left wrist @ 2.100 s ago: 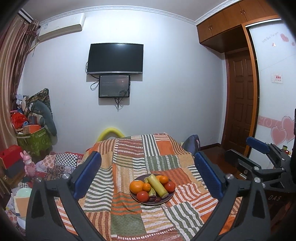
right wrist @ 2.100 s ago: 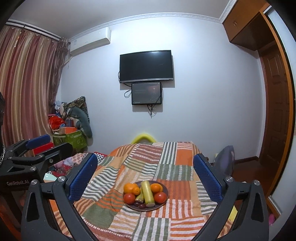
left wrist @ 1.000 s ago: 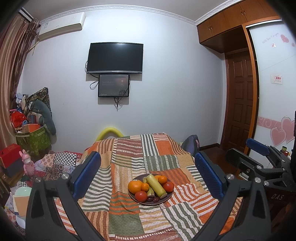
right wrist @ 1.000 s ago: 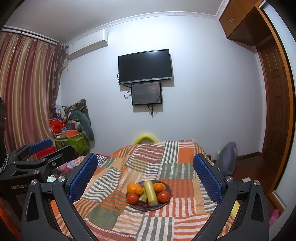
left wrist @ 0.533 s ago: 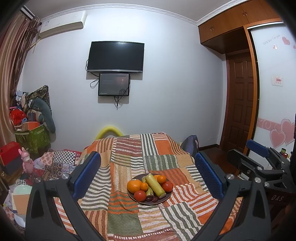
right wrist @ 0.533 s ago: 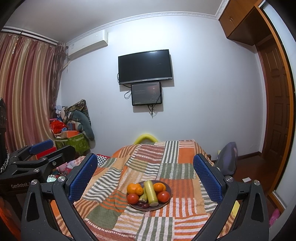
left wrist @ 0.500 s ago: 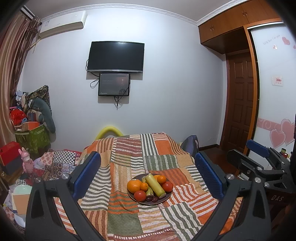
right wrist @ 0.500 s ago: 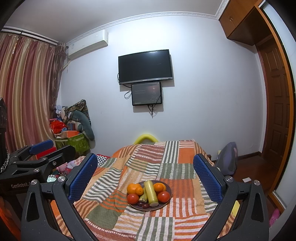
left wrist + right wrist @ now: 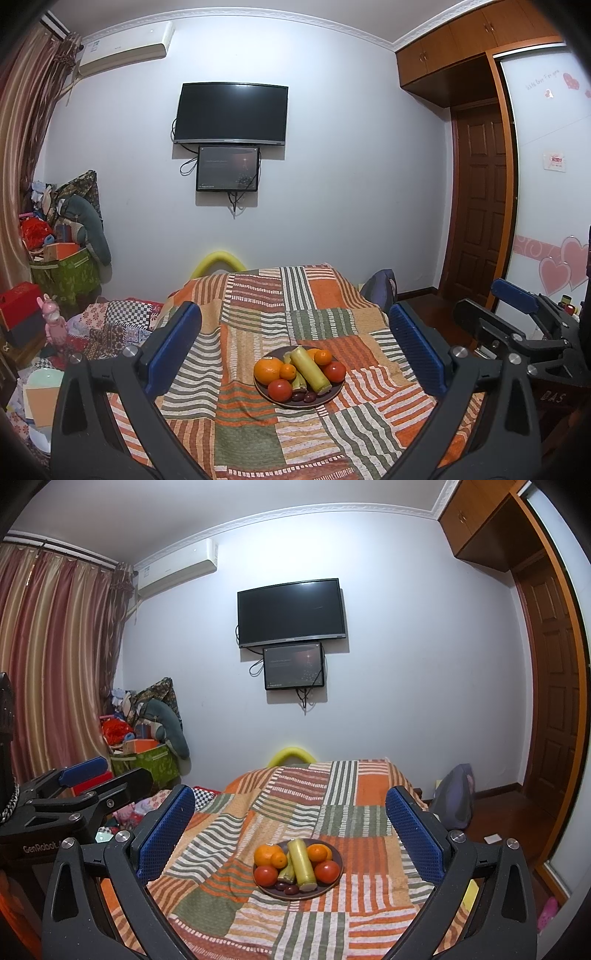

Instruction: Organize fruits

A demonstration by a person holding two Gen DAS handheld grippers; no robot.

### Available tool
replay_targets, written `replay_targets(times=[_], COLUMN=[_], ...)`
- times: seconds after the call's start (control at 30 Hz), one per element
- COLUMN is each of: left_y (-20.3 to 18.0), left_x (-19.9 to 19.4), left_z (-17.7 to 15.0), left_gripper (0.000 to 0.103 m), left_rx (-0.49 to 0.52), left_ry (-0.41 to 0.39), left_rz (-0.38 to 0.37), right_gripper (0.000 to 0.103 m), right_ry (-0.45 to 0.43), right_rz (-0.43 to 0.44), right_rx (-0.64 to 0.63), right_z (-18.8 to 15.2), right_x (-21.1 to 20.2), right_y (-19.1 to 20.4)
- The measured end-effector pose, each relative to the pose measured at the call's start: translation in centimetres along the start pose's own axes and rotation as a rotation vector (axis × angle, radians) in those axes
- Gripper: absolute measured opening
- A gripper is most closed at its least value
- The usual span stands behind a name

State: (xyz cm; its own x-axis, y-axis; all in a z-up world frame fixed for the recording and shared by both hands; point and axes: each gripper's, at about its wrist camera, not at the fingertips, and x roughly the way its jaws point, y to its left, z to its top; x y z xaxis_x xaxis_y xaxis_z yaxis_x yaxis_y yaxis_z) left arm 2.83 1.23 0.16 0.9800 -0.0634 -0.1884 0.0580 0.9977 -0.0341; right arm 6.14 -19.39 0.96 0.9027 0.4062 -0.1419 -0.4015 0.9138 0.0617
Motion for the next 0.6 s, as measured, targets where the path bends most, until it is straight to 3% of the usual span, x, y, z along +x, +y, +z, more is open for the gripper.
replay_targets(times=[0.6], left_y=[0.00], left_x=[0.27], left_z=[0.03], left_gripper=[0.103], left_rx=[-0.001], left_ry=[0.016], left_rz=[-0.010], right_gripper=[0.103], right_ry=[0.004], right_rz=[-0.005], right_rx=[0.010], right_z=[0.03], right_x=[0.42], right_y=[-0.15])
